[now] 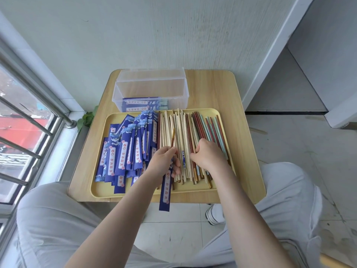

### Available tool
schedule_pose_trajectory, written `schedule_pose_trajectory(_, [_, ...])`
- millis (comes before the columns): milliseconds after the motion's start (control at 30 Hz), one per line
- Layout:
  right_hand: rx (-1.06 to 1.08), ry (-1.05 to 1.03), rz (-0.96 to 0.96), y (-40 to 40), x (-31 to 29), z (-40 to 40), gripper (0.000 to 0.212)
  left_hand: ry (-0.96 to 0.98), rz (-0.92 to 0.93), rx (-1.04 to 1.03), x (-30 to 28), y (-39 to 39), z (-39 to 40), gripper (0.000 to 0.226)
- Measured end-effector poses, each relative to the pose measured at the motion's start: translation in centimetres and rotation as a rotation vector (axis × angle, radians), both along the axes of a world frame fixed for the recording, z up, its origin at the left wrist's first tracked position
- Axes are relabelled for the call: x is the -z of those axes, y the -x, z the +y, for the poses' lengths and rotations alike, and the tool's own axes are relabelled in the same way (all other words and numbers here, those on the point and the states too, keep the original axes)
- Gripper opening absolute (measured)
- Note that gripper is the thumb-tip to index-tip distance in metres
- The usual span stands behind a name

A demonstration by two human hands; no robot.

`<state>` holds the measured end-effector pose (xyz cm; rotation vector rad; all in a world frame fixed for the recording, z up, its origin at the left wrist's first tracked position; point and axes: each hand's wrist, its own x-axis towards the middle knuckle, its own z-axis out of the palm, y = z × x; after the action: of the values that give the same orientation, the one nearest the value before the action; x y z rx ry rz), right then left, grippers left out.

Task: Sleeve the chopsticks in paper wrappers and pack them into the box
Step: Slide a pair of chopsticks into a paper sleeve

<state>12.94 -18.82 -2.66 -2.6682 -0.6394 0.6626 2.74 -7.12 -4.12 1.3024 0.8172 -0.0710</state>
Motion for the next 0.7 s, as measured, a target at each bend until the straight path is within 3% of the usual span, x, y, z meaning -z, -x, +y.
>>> schedule_pose_trajectory(167, [0.019, 0.011, -0.009, 0.0, 0.5, 0.7, 0.015, 0.011, 0.003, -0.019, 0.2, -0.1, 0.0, 0.022])
schedule_pose_trajectory(367, [0.065, 0.014, -0.014, 0.1, 0.5, 1.2, 0.03, 0.037, -0.008, -0.022, 0.4, -0.2, 0.0, 0.022])
schedule_pose_trajectory(500, [0.122, -0.059, -0.029, 0.4, 0.6, 1.2, 0.035, 0.062, -0.02, -0.015, 0.4, -0.1, 0.2, 0.025])
schedule_pose_trajectory(700, [0.154, -0.304, -0.138, -0.6, -1.5, 0.1, 0.019, 0.121, -0.067, -0.032, 0.1, 0.6, 0.7, 0.034])
